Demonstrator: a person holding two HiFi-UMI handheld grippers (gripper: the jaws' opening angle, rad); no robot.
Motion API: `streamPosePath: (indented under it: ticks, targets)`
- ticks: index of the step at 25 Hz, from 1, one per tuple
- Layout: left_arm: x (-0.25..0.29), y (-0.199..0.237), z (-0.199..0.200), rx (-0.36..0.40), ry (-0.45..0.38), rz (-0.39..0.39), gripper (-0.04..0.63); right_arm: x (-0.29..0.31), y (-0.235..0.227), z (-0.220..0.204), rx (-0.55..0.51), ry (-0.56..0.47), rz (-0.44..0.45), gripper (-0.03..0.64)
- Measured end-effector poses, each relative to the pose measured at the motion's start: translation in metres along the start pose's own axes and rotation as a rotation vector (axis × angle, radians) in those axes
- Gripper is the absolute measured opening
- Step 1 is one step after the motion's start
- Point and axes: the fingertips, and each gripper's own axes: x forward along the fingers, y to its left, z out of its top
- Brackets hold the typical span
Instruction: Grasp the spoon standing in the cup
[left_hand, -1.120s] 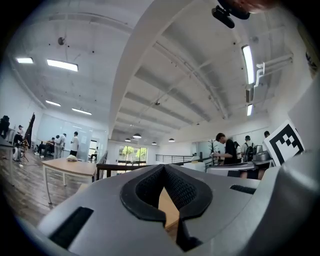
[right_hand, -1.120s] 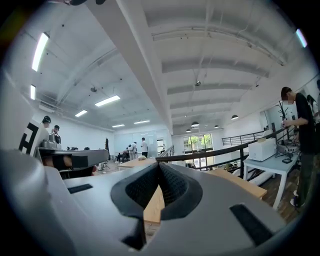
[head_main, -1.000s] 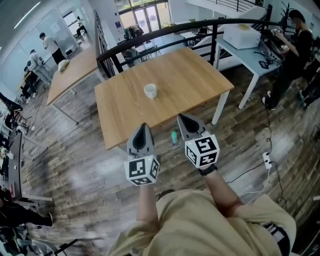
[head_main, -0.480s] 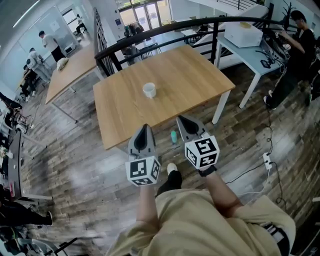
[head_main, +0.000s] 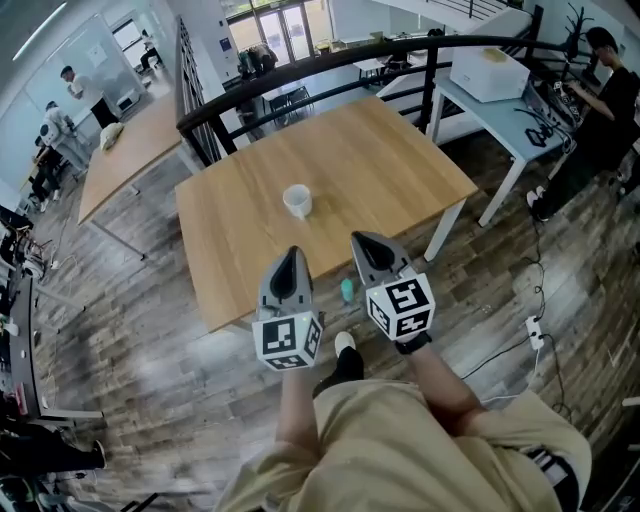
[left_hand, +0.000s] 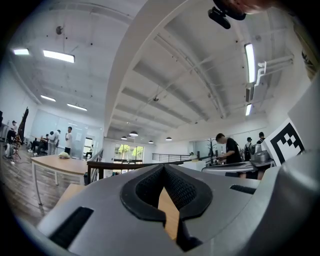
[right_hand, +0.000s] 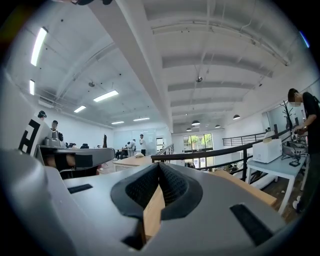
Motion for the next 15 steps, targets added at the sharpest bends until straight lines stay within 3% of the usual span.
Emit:
streamPosePath:
  ticks: [11, 15]
  targets:
    - [0.107, 0.101, -0.009, 0.004, 0.012, 0.039, 0.005, 0.142, -0.013, -0.003, -0.038, 0.035, 0.026, 0.014]
    - [0.145, 0.127, -0.021, -0.031, 0.035, 0.048, 0.005, 0.187, -0.022, -0.011, -0.045, 0.066, 0.036, 0.014]
